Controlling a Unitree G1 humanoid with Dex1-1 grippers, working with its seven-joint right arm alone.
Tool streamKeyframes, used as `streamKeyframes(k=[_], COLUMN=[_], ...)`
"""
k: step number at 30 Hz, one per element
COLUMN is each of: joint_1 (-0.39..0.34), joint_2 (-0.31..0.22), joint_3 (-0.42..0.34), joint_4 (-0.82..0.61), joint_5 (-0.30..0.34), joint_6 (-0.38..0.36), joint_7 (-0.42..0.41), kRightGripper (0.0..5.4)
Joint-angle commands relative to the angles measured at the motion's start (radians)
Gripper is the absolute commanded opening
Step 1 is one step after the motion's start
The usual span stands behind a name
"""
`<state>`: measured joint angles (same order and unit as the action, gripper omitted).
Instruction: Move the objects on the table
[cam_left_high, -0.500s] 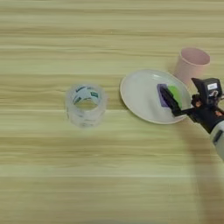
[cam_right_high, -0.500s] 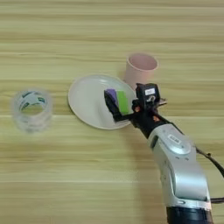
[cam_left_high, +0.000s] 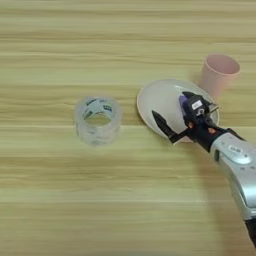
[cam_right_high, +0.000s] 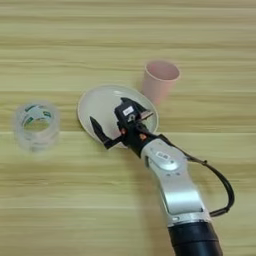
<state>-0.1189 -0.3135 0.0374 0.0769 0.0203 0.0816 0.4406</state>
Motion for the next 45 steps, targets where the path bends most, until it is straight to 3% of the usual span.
streamKeyframes(k=[1,7,16,30,40,45], joint_1=[-0.111,-0.186,-0.189,-0.135,-0.084,-0.039], joint_2=[-0.001,0.007,-0.017,-0.049,-0.091,-0.116], joint_3=[-0.003,0.009,0.055,0.051,0.042,0.037], joint_4=[0.047,0.217,0.26,0.131,0.0,-0.077], joint_5=[-0.021,-0.063,-0.12,-0.075,0.004,0.008], joint_6=[-0.087,-0.157,-0.15,-0.001,0.211,0.266], joint_7=[-0.024,-0.038,-0.009,0.096,0.216,0.225], kRightGripper=[5.39,5.39,5.39,5.39,5.39,5.39])
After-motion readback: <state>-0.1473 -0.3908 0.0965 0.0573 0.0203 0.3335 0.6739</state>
